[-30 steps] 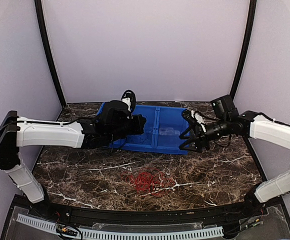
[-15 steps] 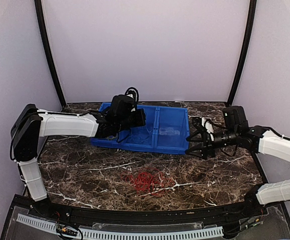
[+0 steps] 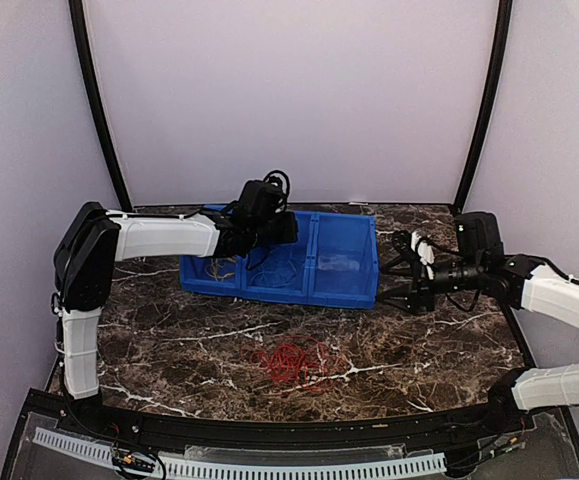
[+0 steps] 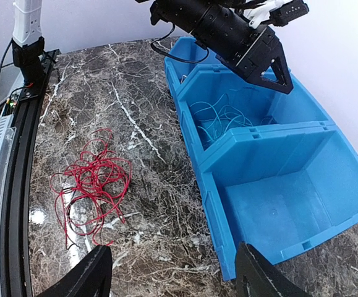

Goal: Untangle the cables

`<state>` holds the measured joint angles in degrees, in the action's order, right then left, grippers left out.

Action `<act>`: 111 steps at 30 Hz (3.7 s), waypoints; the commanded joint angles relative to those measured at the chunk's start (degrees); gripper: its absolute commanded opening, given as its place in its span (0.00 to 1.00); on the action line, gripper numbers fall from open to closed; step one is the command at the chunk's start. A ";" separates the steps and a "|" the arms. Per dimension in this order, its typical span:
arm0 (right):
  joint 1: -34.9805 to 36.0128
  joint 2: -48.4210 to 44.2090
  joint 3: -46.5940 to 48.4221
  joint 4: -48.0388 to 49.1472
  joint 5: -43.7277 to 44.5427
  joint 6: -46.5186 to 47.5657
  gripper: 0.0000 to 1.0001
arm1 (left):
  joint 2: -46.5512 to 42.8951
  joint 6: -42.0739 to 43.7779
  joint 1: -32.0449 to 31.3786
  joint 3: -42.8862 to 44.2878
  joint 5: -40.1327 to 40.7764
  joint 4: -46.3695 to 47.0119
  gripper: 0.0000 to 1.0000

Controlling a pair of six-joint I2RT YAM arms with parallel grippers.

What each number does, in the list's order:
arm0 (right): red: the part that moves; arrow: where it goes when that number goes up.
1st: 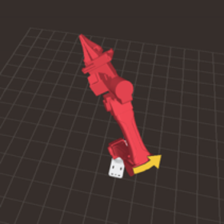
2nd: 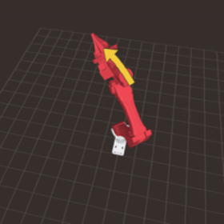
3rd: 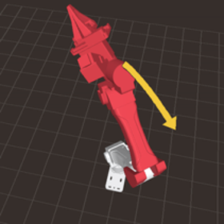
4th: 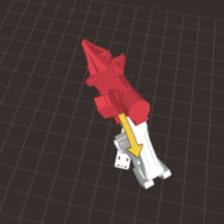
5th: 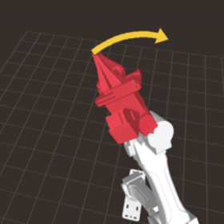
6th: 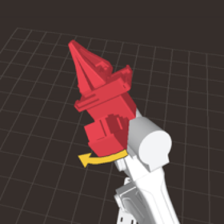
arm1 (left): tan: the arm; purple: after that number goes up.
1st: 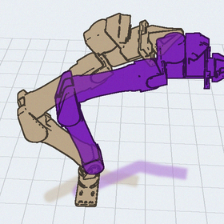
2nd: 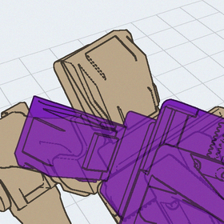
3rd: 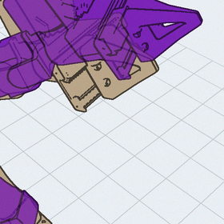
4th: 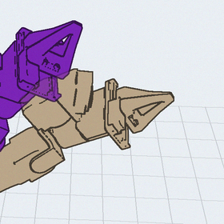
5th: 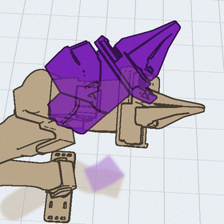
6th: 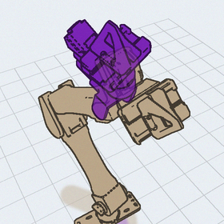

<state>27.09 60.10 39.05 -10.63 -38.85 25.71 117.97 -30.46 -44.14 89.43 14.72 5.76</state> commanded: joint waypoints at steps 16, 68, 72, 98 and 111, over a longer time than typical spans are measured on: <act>-1.63 -0.15 -0.91 1.84 2.32 3.09 0.73 | -22.55 5.53 -1.75 -17.55 -7.32 3.09 0.38; 24.72 28.92 20.38 -29.99 7.97 22.05 0.63 | -40.32 -6.29 -11.55 -55.13 -18.47 5.08 0.36; 25.94 30.43 21.10 -29.28 9.50 20.09 0.63 | -43.43 -3.20 -13.86 -57.69 -17.33 10.85 0.36; 25.89 26.85 41.55 -43.18 0.57 18.36 0.00 | -14.87 32.12 -29.91 -54.22 -1.78 68.20 0.60; 7.51 21.67 62.70 -46.07 -12.66 18.37 0.00 | -4.01 31.97 -29.87 -47.47 -5.58 67.31 0.32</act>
<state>39.70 85.08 95.29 -56.23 -44.93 44.34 114.08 1.87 -73.91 41.25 11.29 73.49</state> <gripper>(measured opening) 0.018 0.361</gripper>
